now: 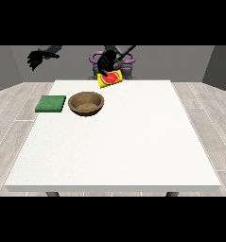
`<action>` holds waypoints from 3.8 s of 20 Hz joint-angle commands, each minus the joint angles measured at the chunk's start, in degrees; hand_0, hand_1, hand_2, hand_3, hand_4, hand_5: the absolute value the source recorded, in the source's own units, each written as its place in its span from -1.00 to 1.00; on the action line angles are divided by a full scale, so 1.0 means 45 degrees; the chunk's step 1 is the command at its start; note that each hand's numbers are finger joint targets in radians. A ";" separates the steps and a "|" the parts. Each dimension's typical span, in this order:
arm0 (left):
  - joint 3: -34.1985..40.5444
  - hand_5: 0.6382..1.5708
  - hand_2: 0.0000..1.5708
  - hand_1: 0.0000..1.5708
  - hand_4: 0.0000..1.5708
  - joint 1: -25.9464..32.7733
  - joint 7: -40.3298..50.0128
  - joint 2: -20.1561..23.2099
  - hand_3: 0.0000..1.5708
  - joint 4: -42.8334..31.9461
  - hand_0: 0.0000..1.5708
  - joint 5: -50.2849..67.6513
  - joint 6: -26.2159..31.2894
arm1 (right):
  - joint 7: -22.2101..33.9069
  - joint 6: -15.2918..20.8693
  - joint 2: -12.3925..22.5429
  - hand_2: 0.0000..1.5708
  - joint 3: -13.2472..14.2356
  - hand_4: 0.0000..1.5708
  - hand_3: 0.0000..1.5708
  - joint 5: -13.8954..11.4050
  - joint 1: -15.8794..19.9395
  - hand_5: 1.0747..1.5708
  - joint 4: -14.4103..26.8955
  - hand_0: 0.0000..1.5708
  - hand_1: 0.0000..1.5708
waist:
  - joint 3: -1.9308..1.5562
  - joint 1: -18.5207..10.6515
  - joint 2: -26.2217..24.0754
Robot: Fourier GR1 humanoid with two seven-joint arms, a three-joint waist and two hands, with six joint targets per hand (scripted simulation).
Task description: Pick the cup and pour the ball into the bowl, then pick the bowl and place it on the pad
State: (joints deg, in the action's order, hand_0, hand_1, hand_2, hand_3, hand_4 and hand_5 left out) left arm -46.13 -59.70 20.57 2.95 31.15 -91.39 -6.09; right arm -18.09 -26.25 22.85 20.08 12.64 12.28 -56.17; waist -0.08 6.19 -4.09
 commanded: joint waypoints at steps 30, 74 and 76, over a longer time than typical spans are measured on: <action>0.9017 0.98 -1.00 -1.00 -1.00 0.6720 -0.7261 0.0123 -1.00 0.8325 -1.00 1.8795 -0.1140 | 0.0396 0.4532 -0.2550 -1.00 0.0058 -0.59 -1.00 -0.0254 0.2270 1.00 -0.0117 -1.00 -1.00 | 0.0024 -0.3353 0.3524; 1.0971 0.66 -1.00 -1.00 0.27 0.8899 -0.7505 0.1354 -1.00 0.8027 -1.00 2.0031 0.1088 | 0.5929 0.9824 -0.0340 1.00 -0.2801 0.03 0.13 -0.4085 0.5196 0.98 0.4621 1.00 1.00 | 0.0047 -0.2705 0.0610; 1.1183 0.64 -1.00 -1.00 0.28 0.9285 -0.7566 0.1409 -1.00 0.7737 -1.00 2.0050 0.1007 | 0.6530 0.9484 -0.0188 1.00 -0.3139 0.03 0.14 -0.4347 0.5328 0.98 0.4250 1.00 1.00 | 0.0034 -0.2273 0.0337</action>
State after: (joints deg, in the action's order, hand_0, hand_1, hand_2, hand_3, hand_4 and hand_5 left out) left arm 1.83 -20.11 -13.12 8.46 69.56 -1.83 -1.26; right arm 3.60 18.62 21.19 8.89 -4.98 34.29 -34.83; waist 0.32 -8.21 1.48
